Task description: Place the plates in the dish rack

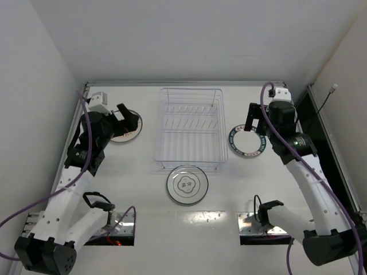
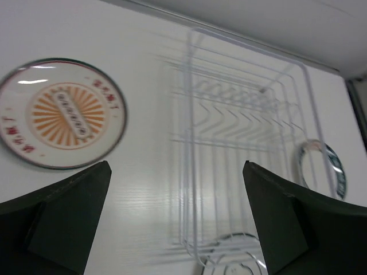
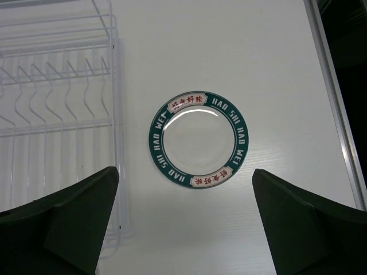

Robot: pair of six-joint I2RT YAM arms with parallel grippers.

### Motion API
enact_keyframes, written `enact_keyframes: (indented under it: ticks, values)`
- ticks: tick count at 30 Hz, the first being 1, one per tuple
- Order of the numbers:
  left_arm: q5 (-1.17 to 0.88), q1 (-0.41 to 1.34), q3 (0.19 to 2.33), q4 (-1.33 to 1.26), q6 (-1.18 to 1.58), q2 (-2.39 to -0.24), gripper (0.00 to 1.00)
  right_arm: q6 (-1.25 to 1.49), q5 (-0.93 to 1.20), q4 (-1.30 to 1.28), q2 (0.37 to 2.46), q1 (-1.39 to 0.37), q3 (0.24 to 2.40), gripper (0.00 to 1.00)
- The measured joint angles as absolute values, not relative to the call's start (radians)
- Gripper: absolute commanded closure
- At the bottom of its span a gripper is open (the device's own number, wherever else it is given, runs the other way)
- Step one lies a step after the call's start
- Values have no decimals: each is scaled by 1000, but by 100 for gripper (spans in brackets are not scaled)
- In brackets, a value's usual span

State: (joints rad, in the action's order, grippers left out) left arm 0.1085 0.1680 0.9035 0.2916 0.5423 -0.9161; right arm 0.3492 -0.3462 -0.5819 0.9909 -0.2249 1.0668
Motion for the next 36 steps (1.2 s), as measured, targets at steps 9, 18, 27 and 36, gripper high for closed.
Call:
enact_keyframes:
  ticks: [9, 18, 27, 36]
  values:
    - [-272, 168, 878, 327, 439, -1011, 0, 361, -180, -606, 1223, -64, 1123, 0]
    - [-303, 168, 896, 297, 430, -992, 0, 442, 307, -499, 1597, 475, 1061, 15]
    - [-313, 152, 898, 286, 447, -1060, 0, 462, 471, -472, 1757, 500, 1049, 34]
    - [-326, 61, 824, 240, 539, -1001, 7, 521, 525, -414, 1868, 474, 997, 55]
